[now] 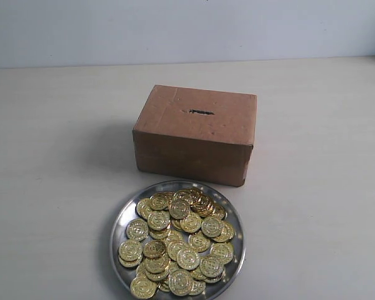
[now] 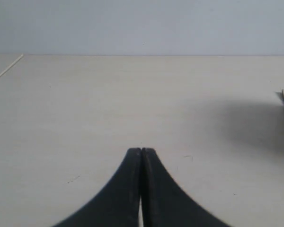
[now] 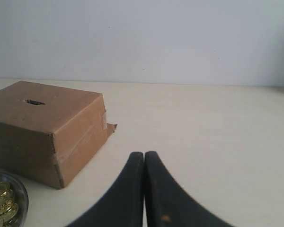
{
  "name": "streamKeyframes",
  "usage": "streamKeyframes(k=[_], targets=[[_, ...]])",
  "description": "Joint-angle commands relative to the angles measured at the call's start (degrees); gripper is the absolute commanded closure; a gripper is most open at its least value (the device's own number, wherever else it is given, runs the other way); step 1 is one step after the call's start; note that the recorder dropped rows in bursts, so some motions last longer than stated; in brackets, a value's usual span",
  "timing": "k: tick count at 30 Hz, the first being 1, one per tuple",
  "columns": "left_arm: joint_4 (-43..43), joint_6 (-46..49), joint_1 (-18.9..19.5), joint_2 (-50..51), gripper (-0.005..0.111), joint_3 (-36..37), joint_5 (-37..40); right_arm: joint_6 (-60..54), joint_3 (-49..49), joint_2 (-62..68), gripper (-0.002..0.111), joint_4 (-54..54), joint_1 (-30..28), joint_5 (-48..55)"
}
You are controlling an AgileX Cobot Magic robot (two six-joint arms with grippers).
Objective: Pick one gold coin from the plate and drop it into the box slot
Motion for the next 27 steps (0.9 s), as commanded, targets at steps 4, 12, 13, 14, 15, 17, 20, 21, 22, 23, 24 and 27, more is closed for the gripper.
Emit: streamKeyframes(k=[4, 12, 13, 14, 15, 17, 20, 21, 22, 23, 24, 27], targets=[[-0.6, 2.9, -2.1, -0.3, 0.107, 0.0, 0.4, 0.1, 0.3, -0.4, 0.108, -0.3, -0.3, -0.7], [-18.4, 21.3, 1.5, -0.3, 0.107, 0.0, -0.6, 0.1, 0.3, -0.4, 0.108, -0.3, -0.3, -0.7], [-18.5, 21.3, 1.5, -0.3, 0.107, 0.0, -0.6, 0.1, 0.3, -0.4, 0.108, -0.3, -0.3, -0.7], [-18.5, 21.3, 1.5, -0.3, 0.107, 0.0, -0.6, 0.1, 0.3, -0.4, 0.108, -0.3, -0.3, -0.7], [-18.5, 21.3, 1.5, -0.3, 0.107, 0.0, -0.6, 0.1, 0.3, -0.4, 0.108, -0.3, -0.3, -0.7], [-18.5, 21.3, 1.5, -0.3, 0.107, 0.0, -0.6, 0.1, 0.3, -0.4, 0.108, -0.3, -0.3, -0.7], [-18.5, 20.4, 1.5, -0.3, 0.107, 0.0, -0.6, 0.1, 0.3, -0.4, 0.108, -0.3, -0.3, -0.7], [-18.7, 20.1, 1.5, -0.3, 0.107, 0.0, -0.6, 0.1, 0.3, -0.4, 0.108, -0.3, -0.3, -0.7], [-18.8, 19.9, 1.5, -0.3, 0.107, 0.0, -0.6, 0.1, 0.3, -0.4, 0.108, -0.3, -0.3, -0.7], [-18.8, 18.7, 1.5, -0.3, 0.107, 0.0, -0.6, 0.1, 0.3, -0.4, 0.108, -0.3, -0.3, -0.7], [-18.8, 17.3, 1.5, -0.3, 0.107, 0.0, -0.7, 0.4, 0.3, -0.4, 0.108, -0.2, -0.3, -0.7], [-18.8, 13.9, 1.5, -0.3, 0.107, 0.0, -0.8, 0.4, 0.3, -0.4, 0.108, -0.3, -0.3, -0.7]])
